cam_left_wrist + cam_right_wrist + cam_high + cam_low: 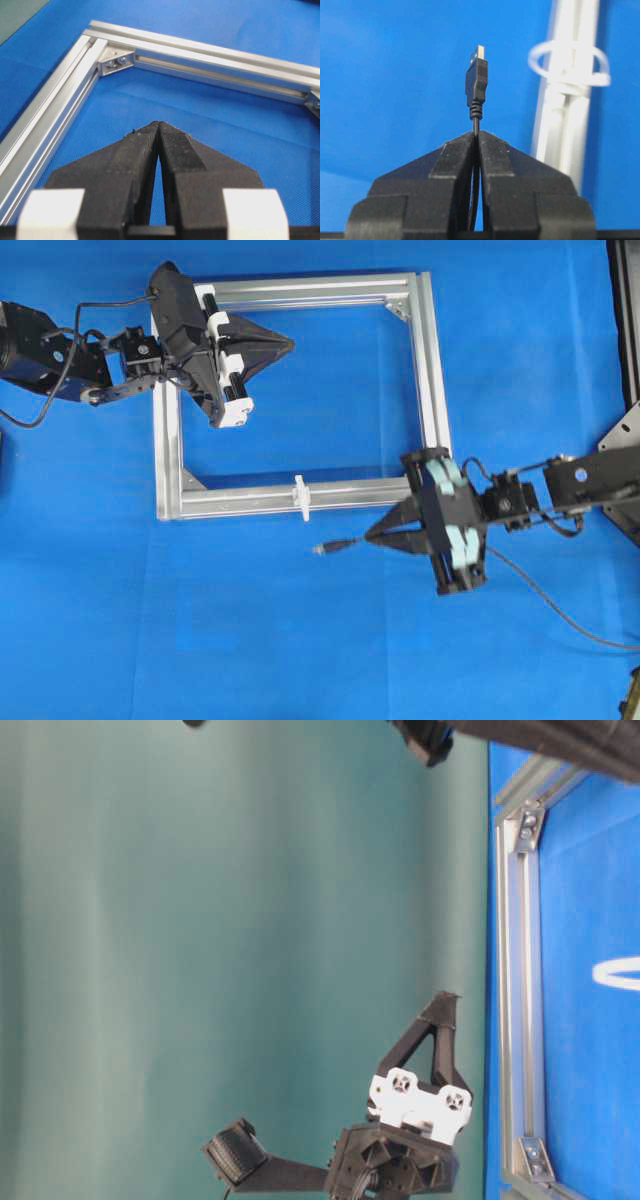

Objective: Insert the wire through the string loop located in the center.
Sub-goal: 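Lift the cable and carry it toward the white zip-tie loop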

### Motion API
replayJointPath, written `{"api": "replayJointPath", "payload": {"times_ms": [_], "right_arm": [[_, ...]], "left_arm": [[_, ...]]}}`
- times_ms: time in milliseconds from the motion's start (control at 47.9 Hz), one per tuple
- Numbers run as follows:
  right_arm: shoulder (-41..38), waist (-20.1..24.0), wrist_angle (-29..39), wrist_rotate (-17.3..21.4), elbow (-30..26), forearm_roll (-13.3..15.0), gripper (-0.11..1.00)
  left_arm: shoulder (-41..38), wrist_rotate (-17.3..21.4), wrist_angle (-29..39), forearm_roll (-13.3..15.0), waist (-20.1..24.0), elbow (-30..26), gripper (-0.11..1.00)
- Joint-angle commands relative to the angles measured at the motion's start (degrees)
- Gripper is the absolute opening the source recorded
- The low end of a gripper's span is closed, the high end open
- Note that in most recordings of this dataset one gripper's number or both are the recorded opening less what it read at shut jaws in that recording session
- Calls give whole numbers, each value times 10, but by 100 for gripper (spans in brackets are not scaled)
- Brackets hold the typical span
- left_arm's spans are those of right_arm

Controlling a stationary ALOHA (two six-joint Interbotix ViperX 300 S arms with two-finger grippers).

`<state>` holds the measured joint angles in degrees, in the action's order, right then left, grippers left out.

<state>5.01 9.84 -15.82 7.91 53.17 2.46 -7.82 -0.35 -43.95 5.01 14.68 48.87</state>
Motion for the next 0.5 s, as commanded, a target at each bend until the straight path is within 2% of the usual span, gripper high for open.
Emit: {"api": "replayJointPath", "payload": {"times_ms": [0,230,480], "right_arm": [[12,-20,-6,0,-1,-2,-2],[12,-64,-6,-3,4,-1,-2],[12,-76,-11,-4,4,1,-2]], "left_arm": [[17,-1,-3,-2,-2,-4,0],[17,-1,-3,-2,-2,-4,0],[17,-1,-3,-2,-2,-4,0]]}}
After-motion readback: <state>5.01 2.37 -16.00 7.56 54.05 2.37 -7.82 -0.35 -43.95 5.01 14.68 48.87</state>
